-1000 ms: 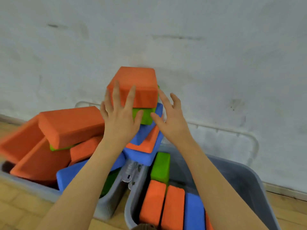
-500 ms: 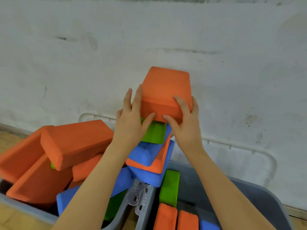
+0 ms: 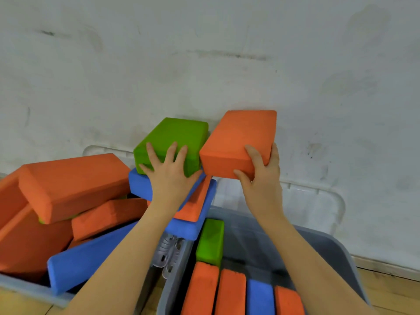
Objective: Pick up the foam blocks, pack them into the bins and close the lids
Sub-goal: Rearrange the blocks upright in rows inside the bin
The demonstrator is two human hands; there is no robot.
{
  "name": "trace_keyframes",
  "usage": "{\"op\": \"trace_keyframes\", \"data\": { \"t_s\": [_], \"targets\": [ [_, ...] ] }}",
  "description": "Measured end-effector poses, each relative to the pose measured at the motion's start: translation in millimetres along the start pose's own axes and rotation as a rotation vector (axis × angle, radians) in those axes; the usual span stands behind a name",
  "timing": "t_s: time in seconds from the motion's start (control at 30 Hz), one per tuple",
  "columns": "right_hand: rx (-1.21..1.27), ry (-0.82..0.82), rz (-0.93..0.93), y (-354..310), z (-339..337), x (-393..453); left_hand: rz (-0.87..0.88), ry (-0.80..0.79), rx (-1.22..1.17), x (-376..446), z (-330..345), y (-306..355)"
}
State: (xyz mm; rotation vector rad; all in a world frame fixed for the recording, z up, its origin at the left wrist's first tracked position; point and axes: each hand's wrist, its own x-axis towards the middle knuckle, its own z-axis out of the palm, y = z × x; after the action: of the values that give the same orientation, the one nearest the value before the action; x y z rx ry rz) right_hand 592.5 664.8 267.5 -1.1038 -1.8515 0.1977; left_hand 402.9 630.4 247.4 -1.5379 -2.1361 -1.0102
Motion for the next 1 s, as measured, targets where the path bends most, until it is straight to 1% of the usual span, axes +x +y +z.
{"op": "trace_keyframes", "data": {
  "t_s": [0.17,0.3,0.4,0.5,0.6,0.73,0.9,1.0],
  "targets": [
    [0.001,-0.018,0.045,7,5,-4,0.094,0.095,-0.029,-1,2,-12],
    [-0.002,-0.026,0.067,6,-1,-9,0.154,0.205,-0.144,-4,-5,-12],
    [-0.006,-0.009,0.093,8,-13,-16,0.218,0.277,-0.18,-5,-16,1],
    [-0.004,0.029,0.113,19,-39,-28,0.319,0.297,-0.143,-8,-29,27],
    [-0.059,0.042,0.142,35,-69,-46,0.424,0.259,-0.071,-20,-36,60],
    [-0.077,0.01,0.248,63,-106,-80,0.532,0.174,-0.01,-48,-30,104],
    [-0.124,-0.09,0.297,105,-156,-135,0.562,0.057,-0.009,-110,-12,149],
    [-0.177,-0.166,0.344,126,-179,-168,0.566,-0.008,-0.023,-144,-4,166]
  ]
}}
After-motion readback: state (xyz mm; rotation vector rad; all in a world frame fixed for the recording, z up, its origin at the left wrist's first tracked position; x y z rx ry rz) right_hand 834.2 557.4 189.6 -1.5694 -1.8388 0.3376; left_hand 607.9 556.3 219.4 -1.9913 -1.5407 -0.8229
